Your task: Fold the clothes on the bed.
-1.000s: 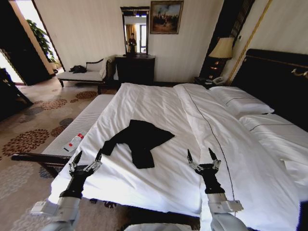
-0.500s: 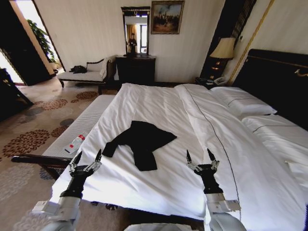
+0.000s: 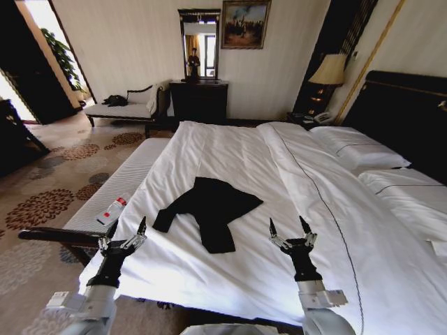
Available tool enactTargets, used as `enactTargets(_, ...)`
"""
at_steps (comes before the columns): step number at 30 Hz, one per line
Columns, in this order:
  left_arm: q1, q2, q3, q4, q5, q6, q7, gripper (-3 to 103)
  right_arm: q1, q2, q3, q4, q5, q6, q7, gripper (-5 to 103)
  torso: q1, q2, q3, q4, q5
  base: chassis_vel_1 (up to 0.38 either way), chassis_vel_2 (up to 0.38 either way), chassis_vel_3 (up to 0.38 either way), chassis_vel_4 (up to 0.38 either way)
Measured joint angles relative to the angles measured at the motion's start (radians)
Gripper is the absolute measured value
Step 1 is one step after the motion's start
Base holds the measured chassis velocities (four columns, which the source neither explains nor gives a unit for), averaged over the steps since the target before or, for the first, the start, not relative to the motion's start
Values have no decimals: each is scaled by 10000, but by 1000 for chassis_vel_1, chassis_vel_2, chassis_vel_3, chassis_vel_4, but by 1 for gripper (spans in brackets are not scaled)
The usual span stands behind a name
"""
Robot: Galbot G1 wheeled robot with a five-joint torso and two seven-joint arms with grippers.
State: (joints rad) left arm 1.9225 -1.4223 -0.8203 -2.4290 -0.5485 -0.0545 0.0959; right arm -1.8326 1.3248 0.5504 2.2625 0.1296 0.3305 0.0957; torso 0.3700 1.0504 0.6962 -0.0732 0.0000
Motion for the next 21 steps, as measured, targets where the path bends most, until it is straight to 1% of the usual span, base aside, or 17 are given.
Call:
enactTargets(11, 69, 24, -76, -74, -12, -3, -38, 100, 3, -16, -36, 16, -17, 14, -4, 100, 0, 0, 0, 0, 0, 3, 3, -5, -3)
enactTargets(21, 76, 90, -118, -82, -20, -2, -45, 100, 76, -22, -102, -62, -20, 16, -6, 100, 0, 0, 0, 0, 0, 44, 54, -41, -48)
